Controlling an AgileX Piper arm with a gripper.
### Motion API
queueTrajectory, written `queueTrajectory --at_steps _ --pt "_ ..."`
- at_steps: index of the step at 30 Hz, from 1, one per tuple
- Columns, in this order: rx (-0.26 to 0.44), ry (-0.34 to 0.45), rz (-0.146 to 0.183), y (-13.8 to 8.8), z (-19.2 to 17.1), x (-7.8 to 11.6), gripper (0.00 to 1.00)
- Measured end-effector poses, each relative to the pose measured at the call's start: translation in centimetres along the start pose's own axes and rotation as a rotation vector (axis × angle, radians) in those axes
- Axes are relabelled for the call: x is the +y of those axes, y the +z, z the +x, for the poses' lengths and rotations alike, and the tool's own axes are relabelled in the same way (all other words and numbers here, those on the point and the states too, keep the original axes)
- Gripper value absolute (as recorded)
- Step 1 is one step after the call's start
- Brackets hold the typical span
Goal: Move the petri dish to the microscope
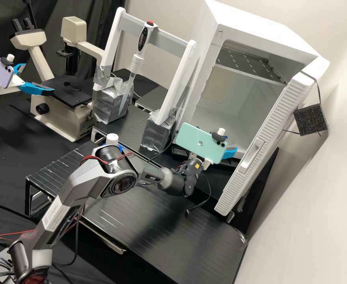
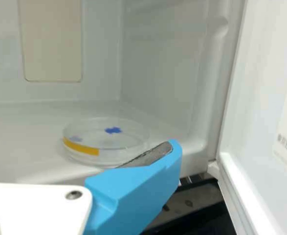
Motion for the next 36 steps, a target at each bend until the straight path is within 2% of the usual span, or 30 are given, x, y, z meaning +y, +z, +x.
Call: queueTrajectory --at_steps 8,14,19,22,28,29,36 --pt "-0.043 0.002 -0.021 0.5 1.7 0.3 1.00" --pt "-0.046 0.002 -0.033 0.2 2.9 0.3 1.00" --pt "-0.052 -0.005 -0.027 0.2 3.6 -0.3 1.00" --pt "-0.052 -0.001 -0.011 0.2 4.0 -0.6 1.00" --pt "-0.058 0.000 -0.005 0.2 4.1 -0.6 1.00" --pt "-0.061 0.000 -0.002 0.2 4.1 -0.6 0.00" --pt "-0.065 -0.001 0.006 0.2 4.1 -0.6 0.00"
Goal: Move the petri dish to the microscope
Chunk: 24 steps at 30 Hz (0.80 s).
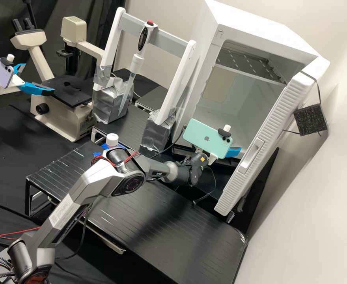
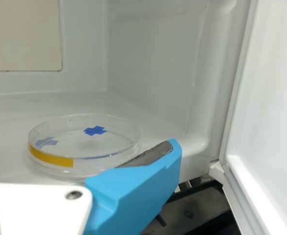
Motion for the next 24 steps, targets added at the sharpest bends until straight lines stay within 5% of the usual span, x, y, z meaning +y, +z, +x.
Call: queueTrajectory --at_steps 24 --pt "-0.004 0.001 0.002 0.24 0.27 -0.05 0.00"
